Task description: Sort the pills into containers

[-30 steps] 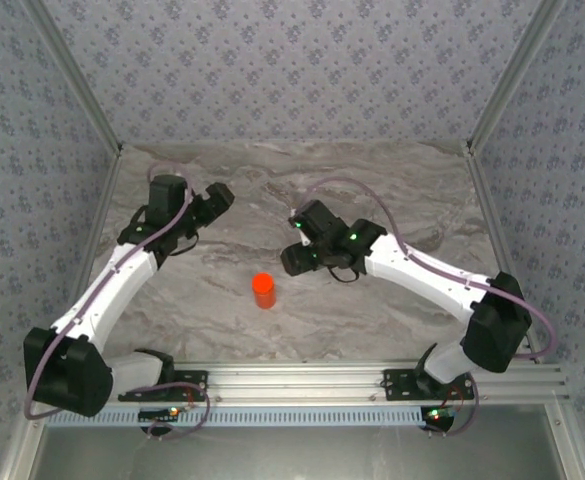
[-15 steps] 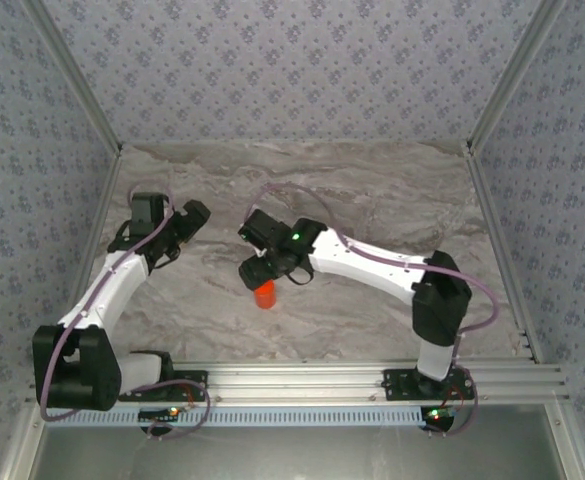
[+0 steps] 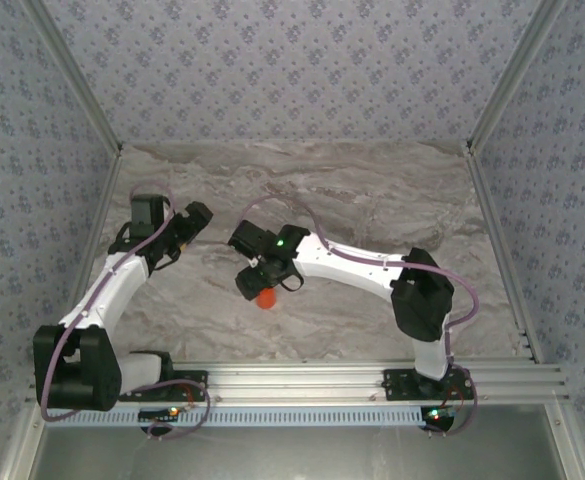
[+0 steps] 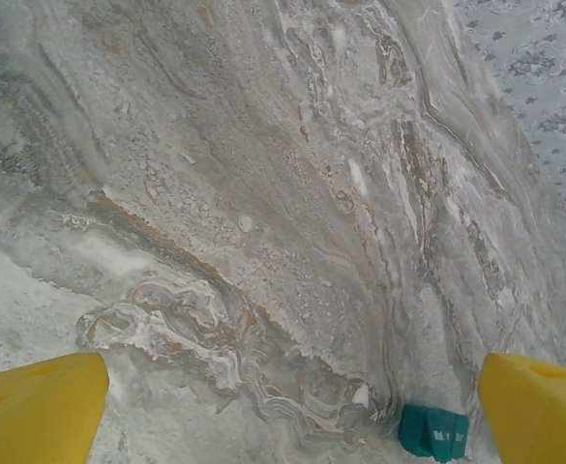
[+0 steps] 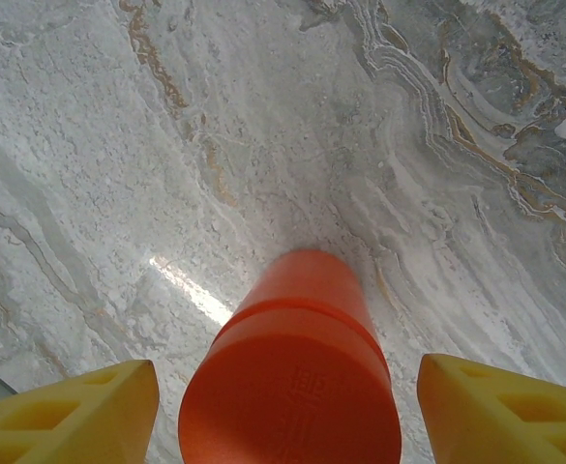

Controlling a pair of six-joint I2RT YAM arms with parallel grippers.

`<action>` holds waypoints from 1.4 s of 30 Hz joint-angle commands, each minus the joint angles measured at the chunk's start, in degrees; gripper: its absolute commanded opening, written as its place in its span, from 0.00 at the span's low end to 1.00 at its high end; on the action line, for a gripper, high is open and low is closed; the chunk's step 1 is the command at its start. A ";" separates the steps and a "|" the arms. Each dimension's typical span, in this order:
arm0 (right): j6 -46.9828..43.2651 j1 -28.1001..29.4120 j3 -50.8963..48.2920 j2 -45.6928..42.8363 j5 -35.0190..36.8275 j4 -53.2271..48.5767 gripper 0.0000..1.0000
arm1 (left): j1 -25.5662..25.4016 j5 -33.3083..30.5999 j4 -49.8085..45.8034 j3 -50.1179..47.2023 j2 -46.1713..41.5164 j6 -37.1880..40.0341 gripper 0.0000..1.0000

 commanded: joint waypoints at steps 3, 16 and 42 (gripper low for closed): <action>-0.37 -0.25 -0.71 1.81 -1.22 -1.14 0.73 | 0.45 1.63 1.02 0.21 -1.62 0.59 0.98; -0.83 -0.60 0.46 -1.67 -2.23 -1.04 0.79 | 0.36 2.15 1.03 1.31 -0.68 1.85 0.98; -1.24 -37.25 -15.95 -8.36 -5.39 7.83 0.80 | -31.87 -18.37 -33.40 49.37 36.94 41.62 0.98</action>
